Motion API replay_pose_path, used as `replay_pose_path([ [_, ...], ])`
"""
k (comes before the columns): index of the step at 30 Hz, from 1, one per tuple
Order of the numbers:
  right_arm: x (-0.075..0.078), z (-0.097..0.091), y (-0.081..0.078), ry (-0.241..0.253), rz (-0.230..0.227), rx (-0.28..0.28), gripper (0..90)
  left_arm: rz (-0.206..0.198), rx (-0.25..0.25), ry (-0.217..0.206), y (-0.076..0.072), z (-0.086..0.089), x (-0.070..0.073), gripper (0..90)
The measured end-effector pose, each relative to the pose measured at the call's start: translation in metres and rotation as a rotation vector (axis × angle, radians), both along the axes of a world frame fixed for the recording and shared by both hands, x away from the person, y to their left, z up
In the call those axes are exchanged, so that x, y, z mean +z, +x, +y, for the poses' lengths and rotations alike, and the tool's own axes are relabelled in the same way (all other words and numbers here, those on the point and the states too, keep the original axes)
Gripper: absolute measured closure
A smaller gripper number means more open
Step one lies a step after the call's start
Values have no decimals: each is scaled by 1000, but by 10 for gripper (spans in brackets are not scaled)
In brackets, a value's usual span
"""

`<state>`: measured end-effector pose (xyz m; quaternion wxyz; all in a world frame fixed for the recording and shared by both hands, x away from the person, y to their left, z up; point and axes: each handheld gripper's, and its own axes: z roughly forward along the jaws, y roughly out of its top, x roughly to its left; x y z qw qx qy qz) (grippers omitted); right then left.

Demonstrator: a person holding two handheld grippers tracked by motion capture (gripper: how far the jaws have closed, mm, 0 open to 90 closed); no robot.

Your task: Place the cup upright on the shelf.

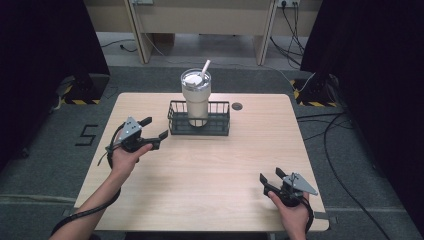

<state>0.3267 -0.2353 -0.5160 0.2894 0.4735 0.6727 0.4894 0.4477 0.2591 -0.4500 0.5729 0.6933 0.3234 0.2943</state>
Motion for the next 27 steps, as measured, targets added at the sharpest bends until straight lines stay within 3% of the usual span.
replay_pose_path([
  [13,0,0,0,-1,-3,-2,322,16,17,-15,-22,21,-10,144],
  [27,0,0,1,-2,-1,-4,322,36,46,2,-46,45,-22,144],
])
